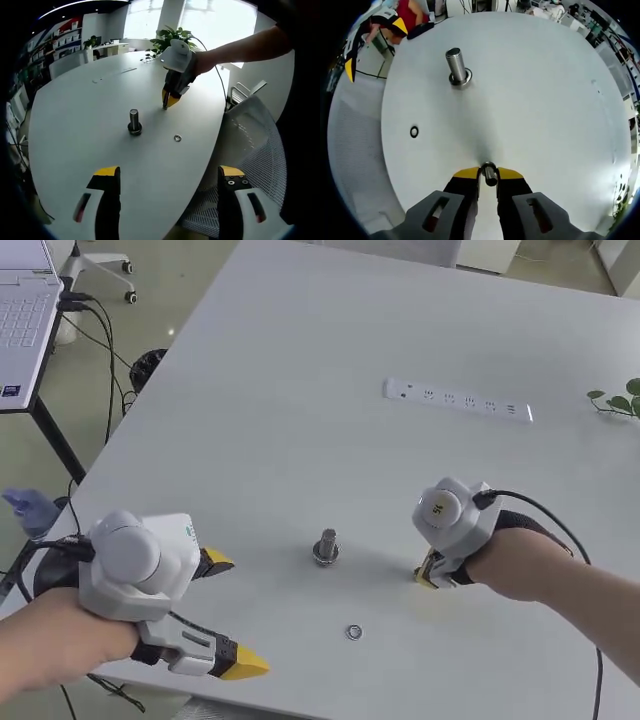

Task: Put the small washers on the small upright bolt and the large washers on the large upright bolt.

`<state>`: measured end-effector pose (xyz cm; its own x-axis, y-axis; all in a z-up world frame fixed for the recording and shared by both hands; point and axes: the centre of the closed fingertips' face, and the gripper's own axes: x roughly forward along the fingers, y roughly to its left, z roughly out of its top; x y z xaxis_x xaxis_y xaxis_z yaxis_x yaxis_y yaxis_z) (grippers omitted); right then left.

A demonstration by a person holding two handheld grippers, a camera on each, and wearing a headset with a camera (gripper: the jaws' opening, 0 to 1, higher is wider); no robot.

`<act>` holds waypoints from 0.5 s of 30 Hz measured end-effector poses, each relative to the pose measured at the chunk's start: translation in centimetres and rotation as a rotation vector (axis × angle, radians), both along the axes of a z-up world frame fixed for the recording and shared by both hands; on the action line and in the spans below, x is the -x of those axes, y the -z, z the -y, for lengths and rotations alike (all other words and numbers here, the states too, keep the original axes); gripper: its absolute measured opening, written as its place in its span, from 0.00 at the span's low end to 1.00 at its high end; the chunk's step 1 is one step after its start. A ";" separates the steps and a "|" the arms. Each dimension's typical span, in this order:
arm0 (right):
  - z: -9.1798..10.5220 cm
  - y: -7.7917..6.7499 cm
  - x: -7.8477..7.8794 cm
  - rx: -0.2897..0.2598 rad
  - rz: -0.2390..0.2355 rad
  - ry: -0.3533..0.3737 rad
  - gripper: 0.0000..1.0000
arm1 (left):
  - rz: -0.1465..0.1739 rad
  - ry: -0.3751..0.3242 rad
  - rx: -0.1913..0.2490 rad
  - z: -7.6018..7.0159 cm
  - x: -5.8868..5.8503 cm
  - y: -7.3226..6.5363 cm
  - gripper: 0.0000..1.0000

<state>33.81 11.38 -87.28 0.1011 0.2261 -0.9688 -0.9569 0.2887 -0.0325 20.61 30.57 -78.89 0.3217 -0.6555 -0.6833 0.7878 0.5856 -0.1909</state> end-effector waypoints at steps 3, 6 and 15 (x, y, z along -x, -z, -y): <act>0.0 0.0 0.0 0.001 -0.002 0.000 0.13 | -0.001 0.002 -0.003 -0.1 0.1 0.0 0.79; 0.0 0.0 0.0 0.001 -0.003 -0.001 0.13 | -0.002 0.001 -0.003 -0.1 0.1 0.1 0.79; 0.0 0.0 0.0 0.000 -0.006 0.013 0.14 | -0.007 0.003 -0.001 -0.1 0.1 0.1 0.78</act>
<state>33.81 11.38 -87.23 0.0980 0.2252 -0.9694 -0.9533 0.3007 -0.0265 20.46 30.69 -79.02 0.3151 -0.6557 -0.6862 0.7882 0.5835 -0.1956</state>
